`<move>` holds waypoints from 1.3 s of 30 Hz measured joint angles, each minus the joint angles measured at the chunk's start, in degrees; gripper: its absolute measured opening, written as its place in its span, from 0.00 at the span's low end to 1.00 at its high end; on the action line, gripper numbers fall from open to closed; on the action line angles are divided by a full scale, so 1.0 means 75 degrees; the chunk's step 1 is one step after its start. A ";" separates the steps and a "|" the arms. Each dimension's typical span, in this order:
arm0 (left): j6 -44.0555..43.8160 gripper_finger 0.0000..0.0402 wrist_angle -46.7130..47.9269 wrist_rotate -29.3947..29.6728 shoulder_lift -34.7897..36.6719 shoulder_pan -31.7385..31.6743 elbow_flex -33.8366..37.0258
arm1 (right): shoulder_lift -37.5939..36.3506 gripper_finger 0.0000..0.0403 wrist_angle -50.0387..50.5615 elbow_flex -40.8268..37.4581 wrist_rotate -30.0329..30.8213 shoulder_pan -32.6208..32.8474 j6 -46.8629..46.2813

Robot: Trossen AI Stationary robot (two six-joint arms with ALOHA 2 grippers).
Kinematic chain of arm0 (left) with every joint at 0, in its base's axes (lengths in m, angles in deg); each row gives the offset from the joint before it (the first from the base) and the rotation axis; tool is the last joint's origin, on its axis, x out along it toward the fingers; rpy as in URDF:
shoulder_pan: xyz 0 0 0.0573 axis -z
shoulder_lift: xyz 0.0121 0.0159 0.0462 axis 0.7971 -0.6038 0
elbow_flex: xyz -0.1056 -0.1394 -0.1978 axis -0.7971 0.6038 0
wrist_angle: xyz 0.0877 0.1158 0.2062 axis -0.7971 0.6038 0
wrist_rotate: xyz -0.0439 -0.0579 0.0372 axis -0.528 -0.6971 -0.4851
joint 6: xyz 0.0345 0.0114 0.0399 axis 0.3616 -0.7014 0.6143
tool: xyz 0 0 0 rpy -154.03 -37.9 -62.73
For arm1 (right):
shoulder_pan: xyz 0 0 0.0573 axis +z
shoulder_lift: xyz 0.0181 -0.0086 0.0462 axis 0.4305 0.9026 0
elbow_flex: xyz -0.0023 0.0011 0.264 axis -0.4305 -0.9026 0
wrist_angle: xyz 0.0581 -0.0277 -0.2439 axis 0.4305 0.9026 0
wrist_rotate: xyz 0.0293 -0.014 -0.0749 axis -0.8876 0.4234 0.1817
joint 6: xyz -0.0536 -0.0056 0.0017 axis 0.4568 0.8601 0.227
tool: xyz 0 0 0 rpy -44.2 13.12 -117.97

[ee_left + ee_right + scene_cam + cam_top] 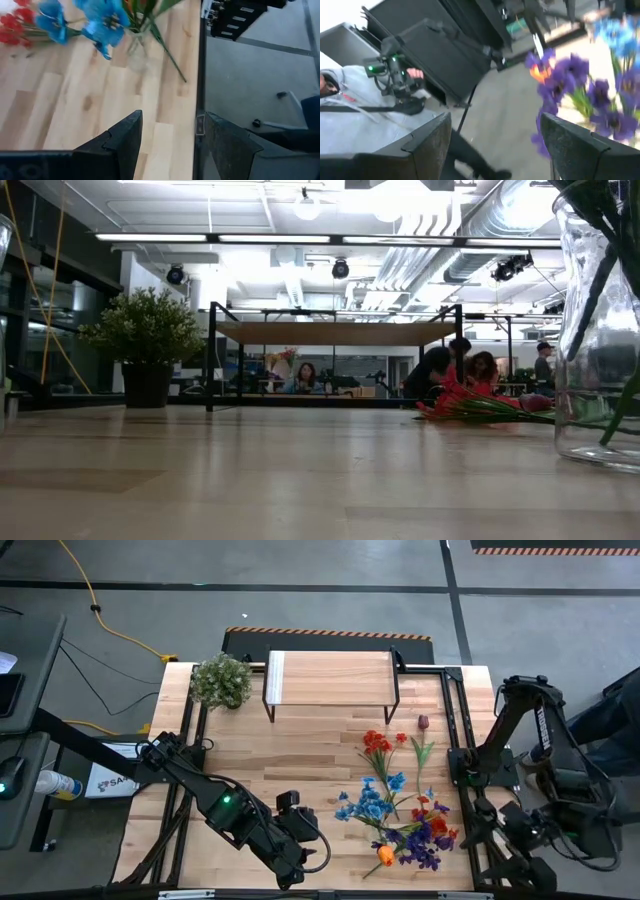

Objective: Pick and place flowers into a vace then onto a shelf
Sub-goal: Put the bottom orange flowers into the left transparent vase

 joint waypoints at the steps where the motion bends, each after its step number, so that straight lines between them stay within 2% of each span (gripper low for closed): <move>1: -0.0002 0.61 -0.0018 -0.0104 0.0001 -0.0001 0.0001 | 0.0000 0.73 -0.0201 0.0000 0.0112 0.0019 0.0346; 8: 0.0000 0.61 -0.0332 -0.0545 0.0000 0.0008 0.0001 | 0.0000 0.73 -0.2099 0.0000 0.0684 0.0086 0.3439; 14: 0.0000 0.61 -0.0473 -0.0671 0.0000 0.0008 0.0000 | -0.0003 0.73 -0.3821 0.0000 0.0630 0.0064 0.5813; 22: 0.0000 0.61 -0.0467 -0.0673 0.0000 0.0008 0.0001 | -0.0003 0.73 -0.5346 0.0000 0.0511 0.0057 0.8851; 25: 0.0000 0.61 -0.0465 -0.0675 0.0000 0.0008 -0.0001 | -0.0003 0.73 -0.5777 0.0000 0.0041 0.0057 1.0021; 32: 0.0000 0.61 -0.0461 -0.0673 0.0000 0.0008 0.0001 | -0.0010 0.73 -0.6410 0.0000 -0.1809 0.0057 1.2122; 39: 0.0000 0.61 -0.0458 -0.0673 0.0000 0.0008 0.0000 | -0.0012 0.73 -0.6403 0.0000 -0.2051 0.0057 1.2593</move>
